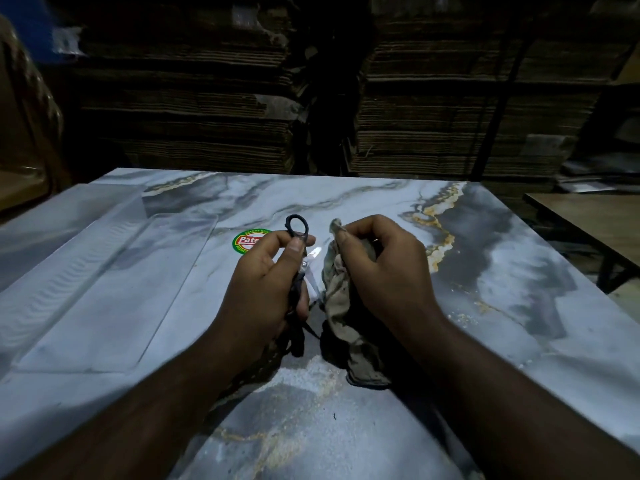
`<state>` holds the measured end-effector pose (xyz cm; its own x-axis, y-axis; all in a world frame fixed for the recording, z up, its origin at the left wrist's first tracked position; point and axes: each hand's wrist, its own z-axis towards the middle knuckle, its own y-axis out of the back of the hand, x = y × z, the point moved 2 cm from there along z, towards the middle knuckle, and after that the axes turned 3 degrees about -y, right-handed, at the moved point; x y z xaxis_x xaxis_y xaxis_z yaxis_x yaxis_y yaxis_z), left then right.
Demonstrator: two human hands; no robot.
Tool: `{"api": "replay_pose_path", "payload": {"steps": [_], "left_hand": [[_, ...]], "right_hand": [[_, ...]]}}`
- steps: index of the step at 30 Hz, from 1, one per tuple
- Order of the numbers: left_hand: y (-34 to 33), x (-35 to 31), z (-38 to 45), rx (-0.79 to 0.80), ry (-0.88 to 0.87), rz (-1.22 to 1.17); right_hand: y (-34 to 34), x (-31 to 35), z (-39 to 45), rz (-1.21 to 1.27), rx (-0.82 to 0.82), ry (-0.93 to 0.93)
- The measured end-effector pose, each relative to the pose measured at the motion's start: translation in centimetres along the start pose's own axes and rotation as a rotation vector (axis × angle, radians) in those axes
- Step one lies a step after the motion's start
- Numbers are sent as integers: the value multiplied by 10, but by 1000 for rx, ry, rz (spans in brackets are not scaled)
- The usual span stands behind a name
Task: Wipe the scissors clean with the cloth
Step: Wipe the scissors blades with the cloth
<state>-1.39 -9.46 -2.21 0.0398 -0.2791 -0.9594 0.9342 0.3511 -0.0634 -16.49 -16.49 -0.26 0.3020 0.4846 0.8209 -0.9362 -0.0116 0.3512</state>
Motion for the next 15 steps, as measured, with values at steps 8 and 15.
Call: {"api": "replay_pose_path", "payload": {"steps": [8,15], "left_hand": [[1,0,-1,-3,-18,-94],[2,3,2,-20,-13,-124]], "right_hand": [[-13,9,-6,-109,56,335],[-16,13,-16,-156,126,453]]}}
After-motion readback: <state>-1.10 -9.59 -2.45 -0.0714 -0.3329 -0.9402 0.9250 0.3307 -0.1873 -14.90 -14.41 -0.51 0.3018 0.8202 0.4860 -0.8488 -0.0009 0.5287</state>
